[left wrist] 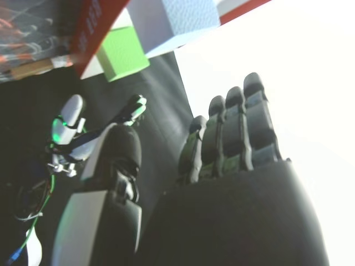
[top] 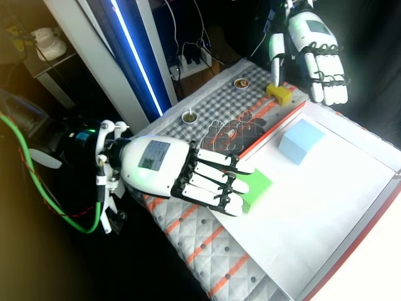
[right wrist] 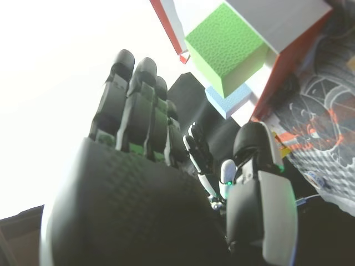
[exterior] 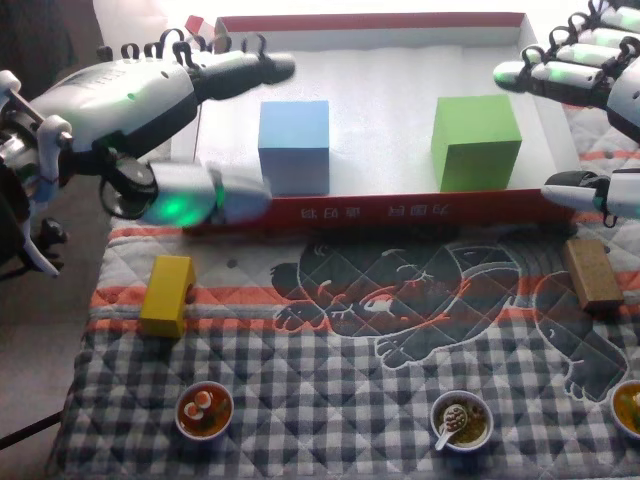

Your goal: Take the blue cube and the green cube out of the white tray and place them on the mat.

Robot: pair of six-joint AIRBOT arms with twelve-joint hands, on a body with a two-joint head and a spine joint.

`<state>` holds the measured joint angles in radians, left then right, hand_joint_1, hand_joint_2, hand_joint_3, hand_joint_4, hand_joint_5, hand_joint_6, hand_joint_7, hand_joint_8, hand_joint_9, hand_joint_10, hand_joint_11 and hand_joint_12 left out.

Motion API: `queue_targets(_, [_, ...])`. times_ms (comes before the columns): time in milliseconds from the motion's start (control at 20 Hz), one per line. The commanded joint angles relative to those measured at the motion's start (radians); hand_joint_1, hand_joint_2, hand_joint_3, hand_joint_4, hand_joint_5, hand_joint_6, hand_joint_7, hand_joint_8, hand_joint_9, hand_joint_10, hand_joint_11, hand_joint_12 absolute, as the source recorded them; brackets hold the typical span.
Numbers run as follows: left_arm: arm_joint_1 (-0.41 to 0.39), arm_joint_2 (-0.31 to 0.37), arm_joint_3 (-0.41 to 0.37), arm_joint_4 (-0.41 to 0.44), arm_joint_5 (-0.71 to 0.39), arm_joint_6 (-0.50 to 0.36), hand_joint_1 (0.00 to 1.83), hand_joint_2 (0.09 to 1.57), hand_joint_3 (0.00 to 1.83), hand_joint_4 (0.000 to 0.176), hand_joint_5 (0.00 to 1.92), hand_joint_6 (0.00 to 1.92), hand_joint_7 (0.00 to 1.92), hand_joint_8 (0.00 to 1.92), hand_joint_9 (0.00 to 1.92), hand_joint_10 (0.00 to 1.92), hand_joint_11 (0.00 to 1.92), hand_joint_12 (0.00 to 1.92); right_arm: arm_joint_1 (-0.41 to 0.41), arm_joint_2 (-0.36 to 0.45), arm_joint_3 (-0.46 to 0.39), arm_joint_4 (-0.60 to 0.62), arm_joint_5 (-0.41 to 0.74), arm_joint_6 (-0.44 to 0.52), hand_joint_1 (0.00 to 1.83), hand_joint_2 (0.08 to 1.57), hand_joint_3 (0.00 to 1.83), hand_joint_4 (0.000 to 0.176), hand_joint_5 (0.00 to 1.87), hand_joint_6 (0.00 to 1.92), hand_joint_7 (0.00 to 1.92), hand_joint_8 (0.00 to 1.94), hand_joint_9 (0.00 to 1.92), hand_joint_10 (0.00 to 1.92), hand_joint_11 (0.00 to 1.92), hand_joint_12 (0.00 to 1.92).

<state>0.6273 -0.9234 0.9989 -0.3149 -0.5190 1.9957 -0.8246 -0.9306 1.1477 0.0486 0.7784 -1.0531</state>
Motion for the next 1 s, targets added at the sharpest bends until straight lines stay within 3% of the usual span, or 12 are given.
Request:
queue_targets(0, [-0.021,-0.013,0.013,0.009,-0.104,-0.002,0.74,1.09,0.0,0.176,0.25,0.0,0.23,0.0,0.22,0.01,0.0,0.44,0.022,-0.005,0.006,0.01,0.121,-0.006,0.65,1.12,0.01,0.067,0.31,0.0,0.29,0.0,0.23,0.0,0.0,0.51])
queue_targets(50, [-0.036,-0.025,0.029,0.004,-0.09,-0.002,0.74,1.08,0.0,0.176,0.24,0.0,0.24,0.0,0.23,0.0,0.0,0.54,0.029,-0.015,0.019,0.012,0.12,-0.005,0.59,1.11,0.0,0.08,0.26,0.0,0.26,0.0,0.2,0.0,0.0,0.46])
queue_targets(100, [-0.056,-0.047,0.056,-0.006,-0.062,-0.002,0.7,1.08,0.0,0.176,0.18,0.0,0.18,0.0,0.18,0.0,0.0,0.5,0.042,-0.03,0.036,0.021,0.112,0.0,0.57,1.08,0.0,0.071,0.19,0.0,0.2,0.0,0.17,0.0,0.0,0.45])
queue_targets(250, [-0.106,-0.11,0.14,-0.038,0.015,0.011,0.69,0.99,0.0,0.176,0.06,0.0,0.02,0.0,0.07,0.0,0.0,0.4,0.088,-0.065,0.086,0.022,0.068,0.026,0.61,0.98,0.0,0.134,0.0,0.0,0.03,0.0,0.01,0.0,0.0,0.08])
queue_targets(400, [-0.151,-0.18,0.208,-0.163,0.075,0.202,0.67,0.92,0.0,0.176,0.02,0.0,0.0,0.0,0.05,0.0,0.0,0.32,0.141,-0.113,0.145,0.021,-0.011,0.026,0.62,0.92,0.0,0.165,0.0,0.0,0.02,0.0,0.0,0.0,0.0,0.09])
queue_targets(450, [-0.161,-0.205,0.242,-0.184,0.103,0.206,0.69,0.91,0.0,0.176,0.02,0.0,0.0,0.0,0.03,0.0,0.0,0.18,0.158,-0.134,0.173,0.021,-0.056,0.026,0.58,0.87,0.0,0.176,0.0,0.0,0.06,0.0,0.07,0.0,0.0,0.36])
queue_targets(550, [-0.163,-0.227,0.277,-0.202,0.131,0.206,0.68,0.92,0.0,0.176,0.03,0.0,0.0,0.0,0.04,0.01,0.0,0.12,0.172,-0.161,0.203,0.017,-0.104,0.026,0.59,0.85,0.0,0.176,0.0,0.0,0.07,0.0,0.08,0.0,0.0,0.44])
queue_targets(600, [-0.164,-0.244,0.305,-0.223,0.158,0.207,0.66,0.93,0.01,0.176,0.03,0.01,0.01,0.0,0.05,0.01,0.0,0.11,0.181,-0.184,0.228,0.015,-0.136,0.026,0.61,0.87,0.0,0.15,0.0,0.0,0.1,0.01,0.1,0.01,0.0,0.48])
queue_targets(650, [-0.165,-0.254,0.324,-0.238,0.176,0.21,0.68,0.93,0.0,0.176,0.08,0.0,0.05,0.0,0.1,0.0,0.03,0.15,0.184,-0.195,0.241,0.015,-0.154,0.026,0.61,0.87,0.0,0.171,0.0,0.0,0.08,0.01,0.07,0.01,0.0,0.38])
queue_targets(700, [-0.17,-0.273,0.355,-0.273,0.208,0.23,0.71,0.93,0.0,0.176,0.15,0.01,0.1,0.01,0.14,0.0,0.04,0.27,0.186,-0.209,0.257,0.015,-0.177,0.026,0.62,0.89,0.0,0.17,0.0,0.0,0.08,0.0,0.06,0.01,0.0,0.31])
queue_targets(800, [-0.18,-0.306,0.39,-0.407,0.246,0.401,0.7,0.95,0.0,0.176,0.18,0.0,0.16,0.0,0.17,0.0,0.0,0.38,0.187,-0.227,0.278,0.016,-0.207,0.028,0.6,0.91,0.0,0.159,0.0,0.0,0.04,0.0,0.04,0.0,0.0,0.3])
queue_targets(950, [-0.178,-0.329,0.421,-0.485,0.278,0.49,0.66,0.99,0.0,0.176,0.13,0.0,0.28,0.01,0.28,0.01,0.0,0.49,0.195,-0.253,0.307,0.016,-0.232,0.039,0.5,0.95,0.0,0.129,0.02,0.0,0.15,0.0,0.2,0.01,0.0,0.76])
